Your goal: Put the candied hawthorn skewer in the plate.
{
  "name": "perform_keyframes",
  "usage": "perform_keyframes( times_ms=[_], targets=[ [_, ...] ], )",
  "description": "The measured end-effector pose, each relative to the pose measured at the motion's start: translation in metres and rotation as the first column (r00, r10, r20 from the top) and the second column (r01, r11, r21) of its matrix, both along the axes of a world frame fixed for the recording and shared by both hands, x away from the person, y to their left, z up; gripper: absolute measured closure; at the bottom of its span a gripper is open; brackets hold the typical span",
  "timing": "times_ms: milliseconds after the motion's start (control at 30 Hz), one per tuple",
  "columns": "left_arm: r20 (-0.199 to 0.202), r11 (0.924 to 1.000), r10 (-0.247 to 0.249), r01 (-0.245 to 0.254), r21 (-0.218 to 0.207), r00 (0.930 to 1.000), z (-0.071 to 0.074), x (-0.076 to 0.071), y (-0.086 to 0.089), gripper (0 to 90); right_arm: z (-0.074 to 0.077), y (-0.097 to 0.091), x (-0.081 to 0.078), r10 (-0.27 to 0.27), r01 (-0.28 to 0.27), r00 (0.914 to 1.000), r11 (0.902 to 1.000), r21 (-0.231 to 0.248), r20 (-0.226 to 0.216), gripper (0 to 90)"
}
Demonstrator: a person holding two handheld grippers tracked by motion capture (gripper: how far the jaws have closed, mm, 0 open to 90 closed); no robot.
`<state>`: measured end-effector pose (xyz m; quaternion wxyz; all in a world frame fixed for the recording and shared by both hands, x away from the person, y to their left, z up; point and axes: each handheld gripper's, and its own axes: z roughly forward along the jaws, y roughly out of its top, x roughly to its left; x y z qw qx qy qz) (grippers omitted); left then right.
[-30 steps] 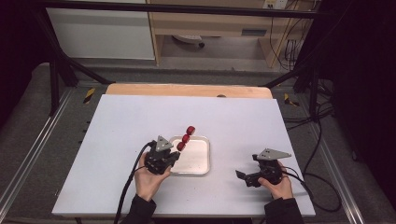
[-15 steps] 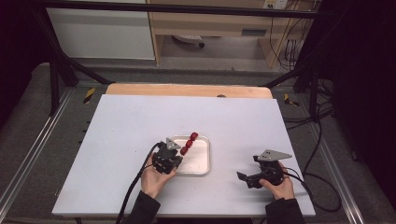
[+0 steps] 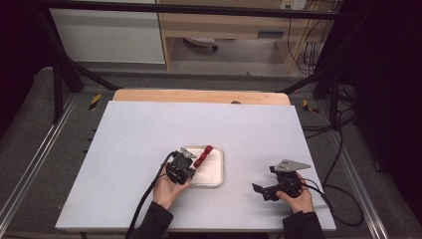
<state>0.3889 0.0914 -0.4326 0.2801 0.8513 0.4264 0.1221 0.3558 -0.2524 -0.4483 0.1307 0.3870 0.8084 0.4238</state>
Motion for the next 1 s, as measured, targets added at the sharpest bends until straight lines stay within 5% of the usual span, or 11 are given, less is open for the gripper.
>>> perform_keyframes(
  times_ms=[267, 433, 567, 833, 1000],
  targets=[
    [0.029, 0.9997, -0.021, 0.021, -0.011, 0.9994, 0.005, -0.001, 0.005, 78.1, 0.000, 0.000, 0.000, -0.004, 0.004, 1.0000, 1.0000, -0.001, -0.001, 1.7],
    [0.081, 0.9962, -0.068, 0.072, -0.049, 0.9944, 0.022, -0.001, 0.016, 58.8, 0.001, -0.001, 0.000, -0.011, 0.011, 0.9999, 0.9999, 0.007, 0.004, 1.7],
    [0.095, 0.9843, -0.143, 0.152, -0.090, 0.9851, 0.034, 0.000, 0.029, 39.0, 0.002, -0.001, -0.001, -0.013, 0.013, 0.9999, 0.9999, 0.009, 0.006, 1.6],
    [0.159, 0.9761, -0.148, 0.170, -0.135, 0.9760, 0.049, -0.006, 0.062, 22.1, 0.003, -0.001, -0.001, -0.016, 0.016, 0.9999, 0.9998, 0.012, 0.002, 1.3],
    [0.181, 0.9803, -0.141, 0.163, -0.112, 0.9733, 0.044, -0.015, 0.084, 11.7, 0.002, -0.001, -0.001, -0.017, 0.017, 0.9999, 0.9998, 0.010, -0.001, 1.1]
  ],
)
